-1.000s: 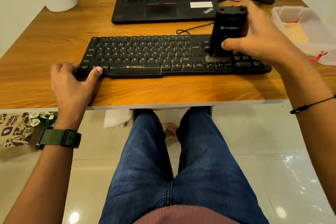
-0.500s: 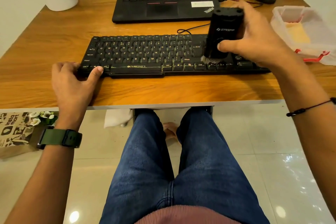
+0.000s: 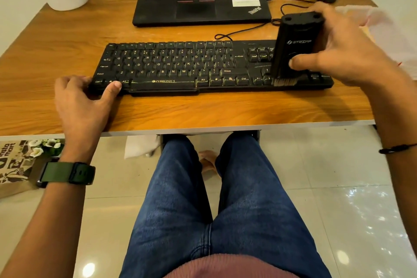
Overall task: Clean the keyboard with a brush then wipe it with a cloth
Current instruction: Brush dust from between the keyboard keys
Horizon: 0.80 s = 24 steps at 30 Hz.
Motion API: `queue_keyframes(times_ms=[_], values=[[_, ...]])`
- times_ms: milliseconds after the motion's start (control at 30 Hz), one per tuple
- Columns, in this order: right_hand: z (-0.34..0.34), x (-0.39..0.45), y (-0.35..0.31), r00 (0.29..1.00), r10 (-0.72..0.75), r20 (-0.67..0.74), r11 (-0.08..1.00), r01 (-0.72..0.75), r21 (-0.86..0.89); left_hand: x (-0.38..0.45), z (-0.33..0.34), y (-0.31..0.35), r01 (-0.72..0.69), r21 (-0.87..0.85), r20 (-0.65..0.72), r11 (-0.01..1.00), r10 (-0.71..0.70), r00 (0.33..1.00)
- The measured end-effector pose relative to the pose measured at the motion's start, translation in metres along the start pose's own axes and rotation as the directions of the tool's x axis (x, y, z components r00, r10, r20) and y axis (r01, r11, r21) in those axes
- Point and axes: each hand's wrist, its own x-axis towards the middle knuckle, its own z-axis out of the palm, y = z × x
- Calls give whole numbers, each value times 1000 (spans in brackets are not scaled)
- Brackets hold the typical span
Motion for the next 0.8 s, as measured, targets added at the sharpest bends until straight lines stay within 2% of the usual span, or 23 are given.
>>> queue_keyframes(times_ms=[200,333,433,600,800], values=[[28,8,-15,993,-121,15,992,122,-24,1,0,-2,3,2,1,1000,-3,1000],[16,10,-15,994,-106,-24,992,107,73,1,0,-1,-10,13,-4,1000,10,1000],[-4,5,-10,993,-74,-90,995,80,59,1,1,-1,-10,19,0,1000,10,1000],[7,-1,0,999,-17,-42,999,19,50,0,0,1,-10,12,-5,1000,10,1000],[44,5,-12,988,-103,-114,981,120,150,0,0,2,-7,23,2,1000,7,1000]])
